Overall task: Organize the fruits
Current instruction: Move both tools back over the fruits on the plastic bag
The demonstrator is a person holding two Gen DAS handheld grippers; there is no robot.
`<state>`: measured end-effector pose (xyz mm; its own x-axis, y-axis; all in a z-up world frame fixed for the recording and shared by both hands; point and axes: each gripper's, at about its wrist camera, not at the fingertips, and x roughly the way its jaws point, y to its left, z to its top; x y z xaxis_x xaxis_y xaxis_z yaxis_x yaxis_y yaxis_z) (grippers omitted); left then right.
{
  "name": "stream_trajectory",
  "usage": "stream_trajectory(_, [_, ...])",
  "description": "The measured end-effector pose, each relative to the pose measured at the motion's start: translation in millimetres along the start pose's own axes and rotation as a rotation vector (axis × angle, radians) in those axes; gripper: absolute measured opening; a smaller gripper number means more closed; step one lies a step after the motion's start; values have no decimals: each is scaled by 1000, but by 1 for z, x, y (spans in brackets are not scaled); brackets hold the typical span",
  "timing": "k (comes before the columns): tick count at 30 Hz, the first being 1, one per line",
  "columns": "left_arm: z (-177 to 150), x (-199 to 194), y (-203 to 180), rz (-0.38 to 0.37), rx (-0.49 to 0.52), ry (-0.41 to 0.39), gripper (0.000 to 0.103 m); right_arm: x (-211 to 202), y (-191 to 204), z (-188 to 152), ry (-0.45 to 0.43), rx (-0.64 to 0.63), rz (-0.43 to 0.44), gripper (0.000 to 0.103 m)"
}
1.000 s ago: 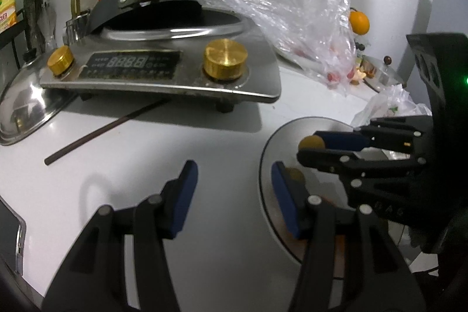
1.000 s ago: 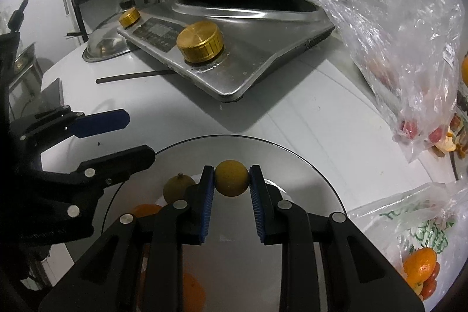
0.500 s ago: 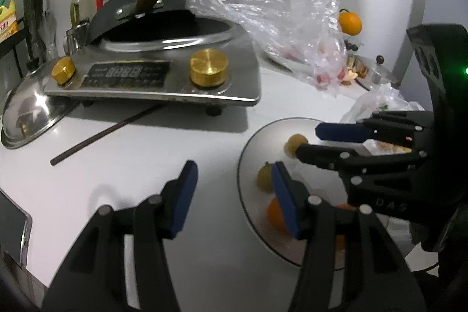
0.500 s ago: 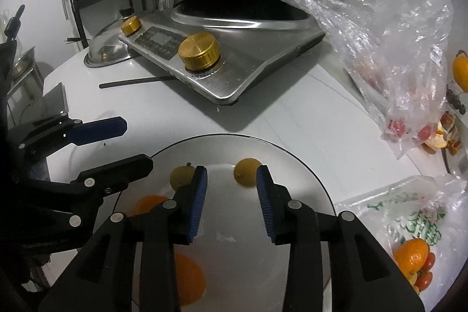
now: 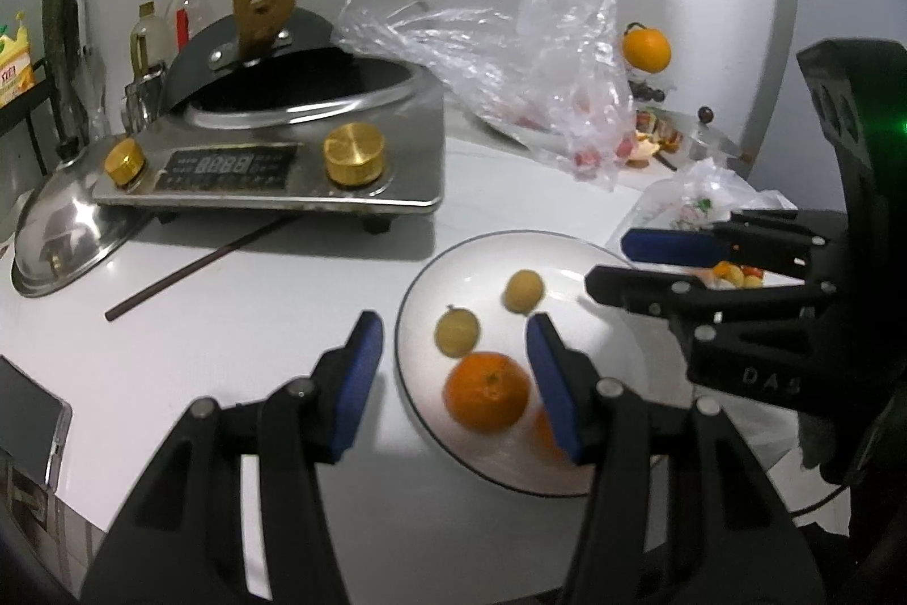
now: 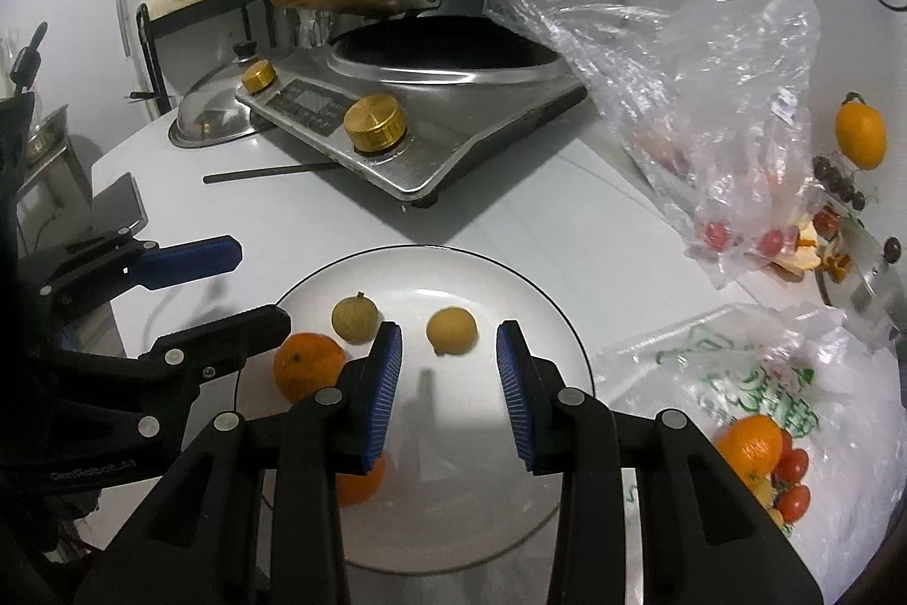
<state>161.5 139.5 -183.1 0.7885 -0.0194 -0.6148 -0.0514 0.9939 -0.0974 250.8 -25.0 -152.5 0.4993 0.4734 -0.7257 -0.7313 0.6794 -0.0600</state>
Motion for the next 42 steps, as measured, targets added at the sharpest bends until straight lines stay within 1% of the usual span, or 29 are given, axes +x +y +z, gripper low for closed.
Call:
stream_trajectory(8, [-1, -12, -19, -3, 19, -10, 54, -23, -9, -14, -18, 20, -19, 37])
stream_trajectory(19, [0, -24, -55, -15, 54, -25, 55, -54, -29, -34, -49, 57, -40, 37])
stream_trajectory(20, [1, -26, -59, -18, 58, -27, 57, -56, -31, -35, -52, 61, -41, 37])
stream_trajectory(21, [1, -27, -63, -20, 62, -29, 64, -59, -34, -37, -56, 68, -43, 37])
stream_trajectory(23, [1, -28, -70, -23, 70, -31, 69, -63, -39, -41, -61, 78, -47, 37])
stream_trajectory(34, [5, -21, -109, -39, 122, -11, 70, -83, -75, -66, -78, 141, -71, 37])
stream_trajectory(42, [9, -8, -135, -58, 138, 5, 69, -89, -102, -86, -69, 182, -80, 37])
